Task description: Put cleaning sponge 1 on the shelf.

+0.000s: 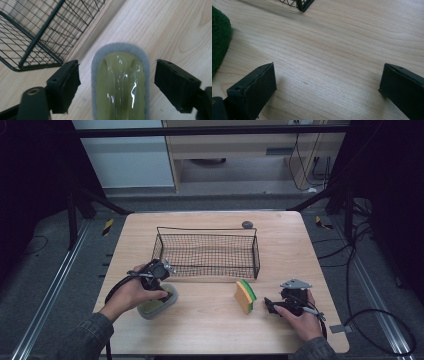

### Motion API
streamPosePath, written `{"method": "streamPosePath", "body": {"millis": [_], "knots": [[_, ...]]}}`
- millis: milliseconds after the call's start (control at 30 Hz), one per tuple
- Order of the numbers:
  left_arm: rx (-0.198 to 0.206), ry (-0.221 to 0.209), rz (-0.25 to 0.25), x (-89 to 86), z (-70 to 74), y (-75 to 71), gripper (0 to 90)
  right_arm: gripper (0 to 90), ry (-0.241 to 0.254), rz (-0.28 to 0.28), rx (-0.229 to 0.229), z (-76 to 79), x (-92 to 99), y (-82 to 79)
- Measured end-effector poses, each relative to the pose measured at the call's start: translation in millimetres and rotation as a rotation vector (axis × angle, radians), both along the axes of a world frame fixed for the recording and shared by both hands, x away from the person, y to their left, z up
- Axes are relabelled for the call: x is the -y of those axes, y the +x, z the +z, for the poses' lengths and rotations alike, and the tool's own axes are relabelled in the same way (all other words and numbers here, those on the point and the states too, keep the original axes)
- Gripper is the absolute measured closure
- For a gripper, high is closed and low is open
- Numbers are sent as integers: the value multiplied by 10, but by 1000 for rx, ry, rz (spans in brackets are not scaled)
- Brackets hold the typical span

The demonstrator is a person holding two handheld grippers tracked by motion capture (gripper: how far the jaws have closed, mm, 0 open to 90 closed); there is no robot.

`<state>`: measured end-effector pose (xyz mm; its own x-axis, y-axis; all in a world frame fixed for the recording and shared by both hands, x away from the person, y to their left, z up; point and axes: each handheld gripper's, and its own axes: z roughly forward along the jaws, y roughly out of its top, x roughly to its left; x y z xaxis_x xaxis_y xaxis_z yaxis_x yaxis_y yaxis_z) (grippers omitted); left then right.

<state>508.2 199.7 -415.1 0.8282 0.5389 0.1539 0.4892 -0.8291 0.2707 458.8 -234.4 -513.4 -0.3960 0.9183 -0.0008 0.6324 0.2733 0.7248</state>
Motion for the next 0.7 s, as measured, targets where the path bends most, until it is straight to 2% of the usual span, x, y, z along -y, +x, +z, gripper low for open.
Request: {"method": "streamPosePath", "body": {"millis": [100, 333, 433, 500, 700], "knots": [[-40, 18, -13, -63, -17, -2, 270, 7, -2, 3, -1, 0, 3, 5], [-89, 55, -27, -152, -55, -1, 377, 7, -1, 3, -2, 1, 4, 12], [-114, 55, -38, -193, -98, 9, 443, 7, -1, 3, -3, 1, 4, 12], [-122, 48, -41, -201, -106, 10, 481, 7, -2, 4, -2, 1, 4, 12], [-132, 54, -56, -229, -137, 20, 521, 7, -2, 4, -2, 1, 4, 12]]}}
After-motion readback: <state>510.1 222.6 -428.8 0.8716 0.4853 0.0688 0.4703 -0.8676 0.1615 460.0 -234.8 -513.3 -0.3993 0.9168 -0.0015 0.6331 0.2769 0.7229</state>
